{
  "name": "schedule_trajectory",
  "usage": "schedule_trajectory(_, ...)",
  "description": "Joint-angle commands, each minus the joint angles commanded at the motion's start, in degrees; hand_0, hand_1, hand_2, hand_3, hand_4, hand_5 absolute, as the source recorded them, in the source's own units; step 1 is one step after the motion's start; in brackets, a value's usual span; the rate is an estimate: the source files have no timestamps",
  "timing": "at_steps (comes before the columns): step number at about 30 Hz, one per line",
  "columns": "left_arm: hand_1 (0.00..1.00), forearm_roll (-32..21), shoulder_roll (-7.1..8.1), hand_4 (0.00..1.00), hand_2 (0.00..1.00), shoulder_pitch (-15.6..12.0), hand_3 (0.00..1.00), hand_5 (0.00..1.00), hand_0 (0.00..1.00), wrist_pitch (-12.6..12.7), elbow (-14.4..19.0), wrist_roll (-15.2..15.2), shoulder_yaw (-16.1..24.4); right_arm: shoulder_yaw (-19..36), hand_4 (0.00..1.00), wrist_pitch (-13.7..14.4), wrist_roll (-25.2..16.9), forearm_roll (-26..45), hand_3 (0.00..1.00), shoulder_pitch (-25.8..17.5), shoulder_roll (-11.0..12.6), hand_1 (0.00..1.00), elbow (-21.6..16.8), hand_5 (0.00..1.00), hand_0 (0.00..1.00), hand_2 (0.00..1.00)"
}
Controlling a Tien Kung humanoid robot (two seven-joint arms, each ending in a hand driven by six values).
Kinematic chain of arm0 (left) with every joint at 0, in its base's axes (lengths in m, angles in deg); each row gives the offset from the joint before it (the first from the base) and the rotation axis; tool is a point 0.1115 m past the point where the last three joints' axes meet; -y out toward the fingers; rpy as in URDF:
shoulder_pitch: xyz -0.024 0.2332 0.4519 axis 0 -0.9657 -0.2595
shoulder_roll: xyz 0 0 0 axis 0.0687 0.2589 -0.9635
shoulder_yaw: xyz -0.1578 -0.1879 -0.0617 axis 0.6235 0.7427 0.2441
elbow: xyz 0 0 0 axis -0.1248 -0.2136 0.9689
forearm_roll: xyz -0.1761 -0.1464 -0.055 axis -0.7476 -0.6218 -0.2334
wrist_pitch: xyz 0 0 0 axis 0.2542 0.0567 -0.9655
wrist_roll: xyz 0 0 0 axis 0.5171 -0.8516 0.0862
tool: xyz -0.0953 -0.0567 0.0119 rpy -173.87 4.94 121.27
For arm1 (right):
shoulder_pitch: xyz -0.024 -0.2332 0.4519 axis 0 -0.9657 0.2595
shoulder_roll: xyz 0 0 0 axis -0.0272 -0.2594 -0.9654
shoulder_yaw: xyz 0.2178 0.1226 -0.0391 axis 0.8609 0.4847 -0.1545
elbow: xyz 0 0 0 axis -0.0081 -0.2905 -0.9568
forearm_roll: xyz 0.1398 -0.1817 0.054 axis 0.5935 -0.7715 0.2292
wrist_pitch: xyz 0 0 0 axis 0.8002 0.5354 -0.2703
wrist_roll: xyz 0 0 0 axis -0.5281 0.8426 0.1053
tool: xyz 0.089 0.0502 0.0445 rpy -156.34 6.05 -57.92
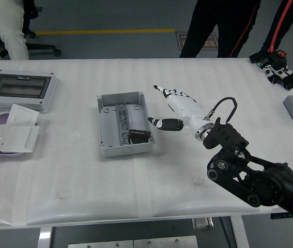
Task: Pick up the battery,place it into the box
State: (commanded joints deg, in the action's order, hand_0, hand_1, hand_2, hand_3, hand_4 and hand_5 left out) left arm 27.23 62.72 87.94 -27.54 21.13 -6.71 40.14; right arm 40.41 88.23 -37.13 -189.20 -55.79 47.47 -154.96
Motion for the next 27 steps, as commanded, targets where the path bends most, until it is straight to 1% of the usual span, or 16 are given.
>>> schedule_trajectory(2,0.529,0.00,-0.02,0.002,0.495,-0.01,0.398,0.002,0.390,0.04,0.06,-0.29,0.15,-0.31,0.800,0.79,0.18,1.12,0.998,1.84,1.34,0.970,2.36,0.426,0.998,0.946)
schedule_trajectory(3,0.528,0.01,-0.02,0.002,0.494,-0.01,0.398,0.002,0.389,-0.05,0.10,-0.72,0.40,-1.14,0.801,1.12,0.17,2.11,0.998,2.97,1.98,0.948,3.90,0.429,0.998,0.929)
schedule_trajectory(7,0.528,0.25,-0.07,0.002,0.494,0.00,0.398,0.002,0.389,-0.53,0.21,-2.25,1.23,-3.89,0.801,1.43,-0.16,4.71,0.998,5.56,2.63,0.948,8.77,0.429,0.998,0.929)
schedule_trajectory(8,0.528,0.36,-0.10,0.002,0.494,-0.01,0.398,0.002,0.389,-0.74,0.24,-2.69,1.40,-4.51,0.801,1.50,-0.34,5.37,0.998,6.13,2.45,0.948,10.23,0.429,0.998,0.929)
schedule_trajectory(9,0.528,0.50,-0.14,0.002,0.497,-0.02,0.409,0.002,0.391,-0.91,0.25,-3.04,1.58,-5.01,0.796,1.58,-0.54,5.98,0.936,6.59,2.17,0.868,11.53,0.434,0.998,0.868)
schedule_trajectory(14,0.528,0.72,-0.21,0.002,0.497,0.00,0.409,0.002,0.391,-1.46,0.31,-3.89,1.83,-7.07,0.796,1.87,-1.25,8.42,0.936,8.60,0.38,0.868,17.23,0.434,0.998,0.868)
schedule_trajectory(15,0.533,0.73,-0.21,0.135,0.495,0.02,0.486,0.002,0.408,-1.54,0.31,-3.98,1.85,-7.44,0.789,1.89,-1.37,8.89,0.915,8.97,0.03,0.850,18.20,0.430,0.998,0.846)
schedule_trajectory(20,0.533,0.76,-0.16,0.135,0.495,0.13,0.486,0.002,0.408,-1.70,0.33,-4.10,1.79,-10.17,0.789,1.99,-2.01,11.93,0.915,11.25,-1.86,0.850,23.10,0.430,0.998,0.846)
schedule_trajectory(21,0.536,0.75,-0.16,0.172,0.493,0.16,0.519,0.002,0.421,-1.71,0.33,-4.07,1.76,-10.83,0.779,1.99,-2.13,12.60,0.903,11.70,-2.21,0.834,24.01,0.425,0.998,0.835)
schedule_trajectory(27,0.536,0.72,-0.10,0.168,0.491,0.36,0.523,0.002,0.422,-1.83,0.31,-3.80,1.41,-15.58,0.774,1.78,-2.74,16.89,0.895,14.38,-4.56,0.826,29.74,0.422,0.998,0.824)
